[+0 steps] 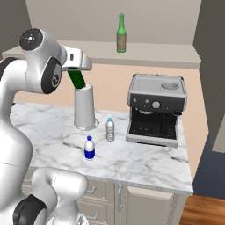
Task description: Sort all alcoholic drinks to one cabinet, and non-alcoholic drinks to the other.
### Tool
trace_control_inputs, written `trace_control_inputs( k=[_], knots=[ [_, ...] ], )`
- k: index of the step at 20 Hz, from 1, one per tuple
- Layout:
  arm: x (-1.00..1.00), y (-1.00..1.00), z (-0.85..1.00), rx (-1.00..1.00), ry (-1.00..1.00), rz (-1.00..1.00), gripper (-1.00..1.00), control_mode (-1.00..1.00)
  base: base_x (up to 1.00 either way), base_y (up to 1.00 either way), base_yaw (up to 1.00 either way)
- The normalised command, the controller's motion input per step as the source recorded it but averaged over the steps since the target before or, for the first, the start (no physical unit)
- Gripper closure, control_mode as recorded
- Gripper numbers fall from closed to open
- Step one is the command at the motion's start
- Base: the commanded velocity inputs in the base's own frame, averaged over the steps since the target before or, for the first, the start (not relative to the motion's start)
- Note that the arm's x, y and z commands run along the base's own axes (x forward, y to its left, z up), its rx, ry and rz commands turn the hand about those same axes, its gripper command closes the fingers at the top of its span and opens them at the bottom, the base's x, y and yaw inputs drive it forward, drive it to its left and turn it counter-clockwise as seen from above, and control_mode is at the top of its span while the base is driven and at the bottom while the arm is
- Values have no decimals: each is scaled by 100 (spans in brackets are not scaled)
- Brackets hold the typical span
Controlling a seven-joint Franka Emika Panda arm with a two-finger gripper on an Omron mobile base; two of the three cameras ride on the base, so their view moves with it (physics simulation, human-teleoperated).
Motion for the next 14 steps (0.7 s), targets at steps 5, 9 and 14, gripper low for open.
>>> trace_control_inputs(
  k=[5, 9, 14],
  knots=[
    [8, 17, 31, 0, -4, 3, 100, -100, 0, 0, 0],
    [21, 9, 29, 0, -1, 0, 100, -100, 0, 0, 0],
    [30, 3, 19, 0, -2, 0, 100, -100, 0, 0, 0]
  ],
)
